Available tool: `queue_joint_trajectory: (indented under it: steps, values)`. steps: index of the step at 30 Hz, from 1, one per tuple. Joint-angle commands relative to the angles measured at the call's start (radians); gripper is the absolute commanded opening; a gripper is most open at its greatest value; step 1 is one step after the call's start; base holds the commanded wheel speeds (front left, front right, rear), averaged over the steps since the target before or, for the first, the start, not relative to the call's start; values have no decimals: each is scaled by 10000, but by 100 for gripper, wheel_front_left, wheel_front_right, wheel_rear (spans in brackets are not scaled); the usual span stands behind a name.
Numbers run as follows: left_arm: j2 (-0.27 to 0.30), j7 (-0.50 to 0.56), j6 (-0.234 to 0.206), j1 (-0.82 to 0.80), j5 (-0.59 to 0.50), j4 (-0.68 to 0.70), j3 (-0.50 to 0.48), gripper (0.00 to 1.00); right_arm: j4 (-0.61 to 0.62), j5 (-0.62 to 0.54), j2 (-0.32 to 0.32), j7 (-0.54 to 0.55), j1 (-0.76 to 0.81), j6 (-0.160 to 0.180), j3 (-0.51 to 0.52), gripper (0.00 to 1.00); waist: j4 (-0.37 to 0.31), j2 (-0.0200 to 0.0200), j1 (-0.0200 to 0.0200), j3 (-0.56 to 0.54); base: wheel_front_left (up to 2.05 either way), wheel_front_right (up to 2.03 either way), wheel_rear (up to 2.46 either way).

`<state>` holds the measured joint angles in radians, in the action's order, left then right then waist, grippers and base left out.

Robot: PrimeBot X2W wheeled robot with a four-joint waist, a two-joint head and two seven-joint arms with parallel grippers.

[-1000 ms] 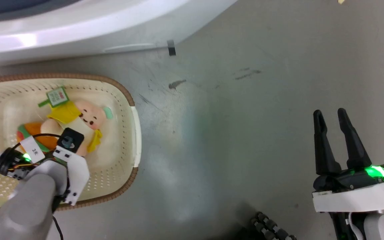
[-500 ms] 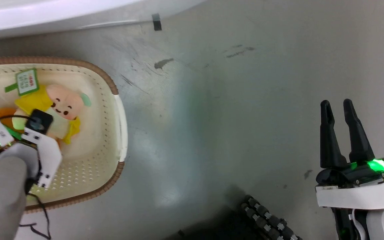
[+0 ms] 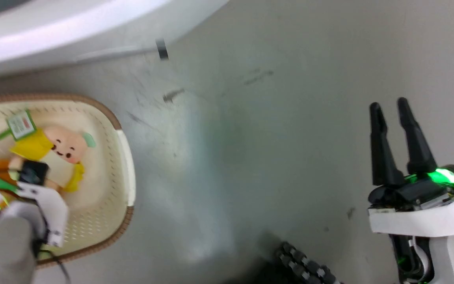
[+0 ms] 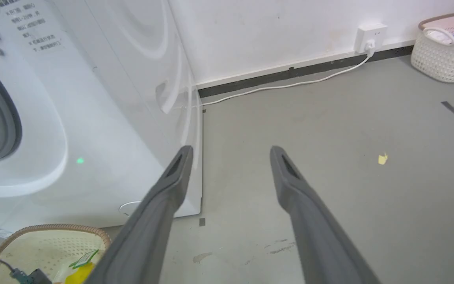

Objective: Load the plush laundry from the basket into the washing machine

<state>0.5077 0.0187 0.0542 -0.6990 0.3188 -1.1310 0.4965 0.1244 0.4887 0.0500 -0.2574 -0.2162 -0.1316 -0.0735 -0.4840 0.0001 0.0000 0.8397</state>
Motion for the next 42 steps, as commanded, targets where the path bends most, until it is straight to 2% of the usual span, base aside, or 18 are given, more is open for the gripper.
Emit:
queue_joint_trajectory:
  steps: [1,7,8,10,18,20,21,22,24,25,26,29,30,32,38,42]
  values:
    - [-230,-276,-78,300,119,-134,-55,0,-86,-204,2,-44,-104,9,133,100,547,-1,0,-1180,0,0,0]
    - [-1277,-1586,24,1193,713,-570,-319,0,-284,-989,2,-44,276,9,393,100,1411,-1,0,-2970,0,0,0]
    - [-1277,-1586,24,1193,713,-570,-319,0,-284,-989,2,-44,276,9,393,100,1411,-1,0,-2970,0,0,0]
    - [-1788,-2149,211,1529,915,-654,-344,0,-366,-1306,2,-44,536,9,488,100,1859,-1,0,-3695,0,0,0]
    - [-2426,-2774,392,2311,973,-183,-266,0,-548,-1927,2,-44,1201,9,766,100,2893,-1,0,-5206,0,0,0]
    - [-2512,-2797,371,2733,969,833,-480,0,-594,-2207,2,-44,1530,9,845,100,3286,-1,0,-5731,0,0,0]
    - [-2512,-2797,371,2733,969,833,-480,0,-594,-2207,2,-44,1530,9,845,100,3286,-1,0,-5731,0,0,0]
    - [-2534,-2800,239,3159,886,1766,-715,0,-633,-2409,2,-44,1782,9,909,100,3522,-1,0,-6075,0,0,0]
    - [-2555,-2800,173,3383,835,2252,-847,0,-644,-2468,2,-44,1901,9,988,100,3646,-1,0,-6223,0,0,0]
    - [-2606,-2801,48,3838,698,3258,-1123,0,-655,-2559,2,-44,2095,9,1130,100,3839,-1,0,-6469,0,0,0]
    - [-2606,-2801,48,3838,698,3258,-1123,0,-655,-2559,2,-44,2095,9,1130,100,3839,-1,0,-6469,0,0,0]
    - [-2719,-2802,-99,4499,496,4720,-1605,0,-624,-2605,2,-44,2305,9,1314,100,4079,-1,0,-6714,0,0,0]
    - [-2829,-2803,-211,4889,347,5660,-1978,0,-586,-2604,2,-44,2392,9,1365,100,4193,-1,0,-6801,0,0,0]
    - [-2900,-2803,-247,5056,271,6101,-2153,0,-567,-2605,2,-44,2420,9,1373,100,4240,-1,0,-6816,0,0,0]
    - [-3359,-2803,-9,5621,-214,8620,-3122,0,-478,-2585,2,-44,2360,9,1299,100,4287,-1,0,-6665,0,0,0]
    - [-3433,-2804,144,5408,-583,9636,-3618,0,-382,-2533,2,-44,2157,9,1163,100,4135,-1,0,-6237,0,0,0]
